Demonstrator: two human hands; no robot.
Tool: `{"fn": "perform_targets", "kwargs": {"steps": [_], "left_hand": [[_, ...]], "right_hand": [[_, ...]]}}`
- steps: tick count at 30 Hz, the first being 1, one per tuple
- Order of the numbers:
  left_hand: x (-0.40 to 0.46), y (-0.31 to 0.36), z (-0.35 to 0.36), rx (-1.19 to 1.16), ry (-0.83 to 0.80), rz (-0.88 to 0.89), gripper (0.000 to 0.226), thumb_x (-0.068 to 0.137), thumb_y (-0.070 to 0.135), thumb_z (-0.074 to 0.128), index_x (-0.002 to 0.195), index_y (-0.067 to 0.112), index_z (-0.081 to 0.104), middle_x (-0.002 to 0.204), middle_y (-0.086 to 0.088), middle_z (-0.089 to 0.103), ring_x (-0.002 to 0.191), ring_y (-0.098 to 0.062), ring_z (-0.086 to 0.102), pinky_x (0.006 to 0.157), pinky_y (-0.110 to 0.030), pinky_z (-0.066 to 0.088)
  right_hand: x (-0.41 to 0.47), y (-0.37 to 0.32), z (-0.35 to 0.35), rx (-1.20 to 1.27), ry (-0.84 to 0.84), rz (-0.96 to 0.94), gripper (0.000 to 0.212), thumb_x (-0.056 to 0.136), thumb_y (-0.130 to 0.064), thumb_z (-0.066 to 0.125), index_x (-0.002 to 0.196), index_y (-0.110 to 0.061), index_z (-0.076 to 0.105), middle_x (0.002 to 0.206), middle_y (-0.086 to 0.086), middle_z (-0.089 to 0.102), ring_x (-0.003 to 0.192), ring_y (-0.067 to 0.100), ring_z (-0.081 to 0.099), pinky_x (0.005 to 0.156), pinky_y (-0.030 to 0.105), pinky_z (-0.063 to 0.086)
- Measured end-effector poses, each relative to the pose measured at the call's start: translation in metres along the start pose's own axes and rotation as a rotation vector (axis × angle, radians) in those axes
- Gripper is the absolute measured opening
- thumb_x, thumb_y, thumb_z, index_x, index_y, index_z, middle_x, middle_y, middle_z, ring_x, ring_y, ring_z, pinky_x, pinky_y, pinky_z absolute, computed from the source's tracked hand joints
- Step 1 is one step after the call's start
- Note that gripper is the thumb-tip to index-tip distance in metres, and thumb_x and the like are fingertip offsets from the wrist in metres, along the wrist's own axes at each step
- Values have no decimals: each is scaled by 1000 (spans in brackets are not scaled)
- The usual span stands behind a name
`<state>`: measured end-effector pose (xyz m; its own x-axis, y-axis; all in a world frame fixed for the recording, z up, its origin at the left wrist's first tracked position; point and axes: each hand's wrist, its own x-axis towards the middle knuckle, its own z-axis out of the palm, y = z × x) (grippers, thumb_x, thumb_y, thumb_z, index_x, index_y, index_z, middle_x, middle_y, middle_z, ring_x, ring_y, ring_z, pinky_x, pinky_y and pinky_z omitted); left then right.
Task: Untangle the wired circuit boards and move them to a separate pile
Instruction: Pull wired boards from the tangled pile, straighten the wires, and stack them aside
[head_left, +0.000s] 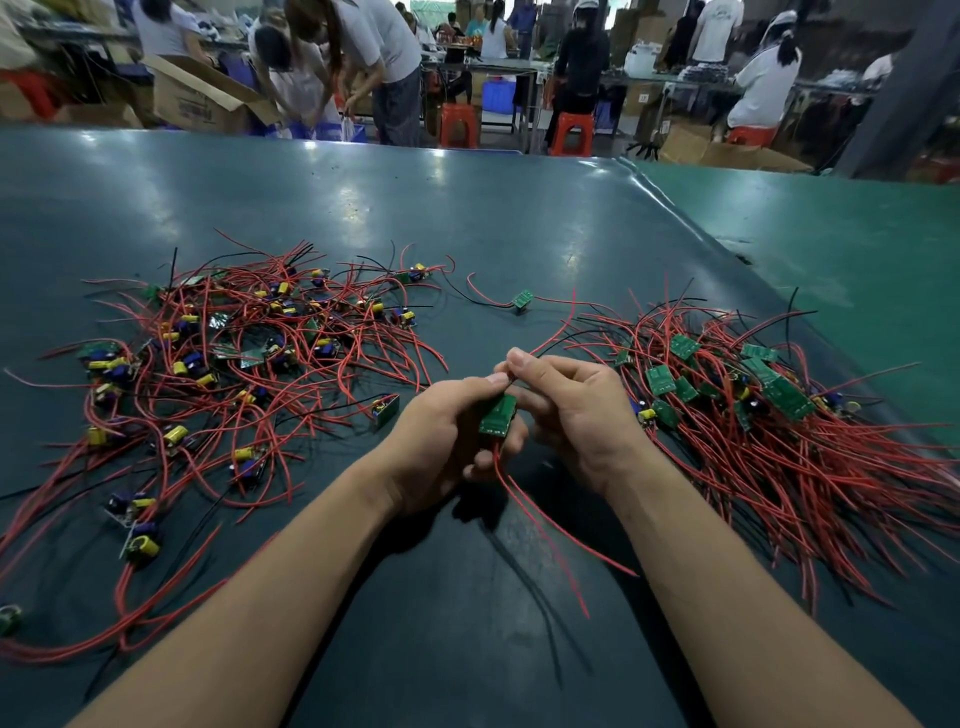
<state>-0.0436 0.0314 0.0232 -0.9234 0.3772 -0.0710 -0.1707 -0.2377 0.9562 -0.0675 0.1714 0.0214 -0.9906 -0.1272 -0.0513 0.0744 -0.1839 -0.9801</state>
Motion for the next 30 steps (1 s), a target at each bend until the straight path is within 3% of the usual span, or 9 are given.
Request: {"fn": "perform_targets", "kwargs": {"steps": [3,6,14,17,19,22,24,27,30], "left_hand": [[-2,1,0,63,33,31,33,103,19,35,80,3,53,54,-6,57,34,-8,37,32,-13,25],[-4,0,1,125,5,40,40,104,18,35,74,4,57,53,-7,58,33,-7,38,32,-13,26],[-5,-2,2,211,-59,54,48,102,18,37,68,11,70,43,-5,50,35,-11,36,39,-17,28],[-6,-1,1,197,-104,43,44,99,21,43,62,12,67,41,-5,49,33,-11,34,38,-14,30],[-7,0,1,196,-133,28,39,90,26,45,60,13,65,40,-6,49,33,-11,34,37,-15,30],[-8,1,1,194,-146,9,42,93,22,42,58,12,62,39,-6,48,32,-11,34,36,-16,28],[-8,1,1,198,-145,-5,47,98,15,36,57,10,59,38,-6,47,32,-10,34,36,-16,26],[-8,1,2,191,-164,-17,43,94,18,39,55,12,56,39,-6,45,33,-11,36,37,-18,25],[-8,2,3,191,-193,-34,34,81,26,40,52,15,53,41,-7,43,35,-14,36,38,-22,23]], "right_hand": [[-1,2,-1,-5,-93,36,26,77,-34,72,89,-12,78,58,1,52,51,17,38,48,24,21],[-4,-1,-5,2,-155,57,25,82,-30,69,95,-10,77,46,-10,42,43,9,39,41,16,26],[10,-6,-18,32,303,-152,20,95,-18,62,83,-6,73,39,-12,28,35,4,21,40,17,24],[12,-4,-20,-176,425,-318,21,95,-18,63,87,-5,75,42,-12,52,42,-1,44,56,21,37],[11,-1,-20,-379,477,-434,30,96,-20,61,77,-1,73,55,7,63,51,11,49,60,26,39],[10,1,-22,-761,546,-667,47,98,-18,59,55,-4,43,51,4,38,53,23,34,55,34,27],[12,2,-22,-840,595,-766,44,97,-14,58,56,-10,42,54,3,40,54,23,37,55,36,27],[13,5,-21,-744,618,-756,17,93,-7,60,87,-1,74,75,12,66,70,23,59,69,32,46],[12,5,-21,-752,598,-748,21,91,-4,60,106,-3,75,77,8,64,71,18,57,69,24,44]]}}
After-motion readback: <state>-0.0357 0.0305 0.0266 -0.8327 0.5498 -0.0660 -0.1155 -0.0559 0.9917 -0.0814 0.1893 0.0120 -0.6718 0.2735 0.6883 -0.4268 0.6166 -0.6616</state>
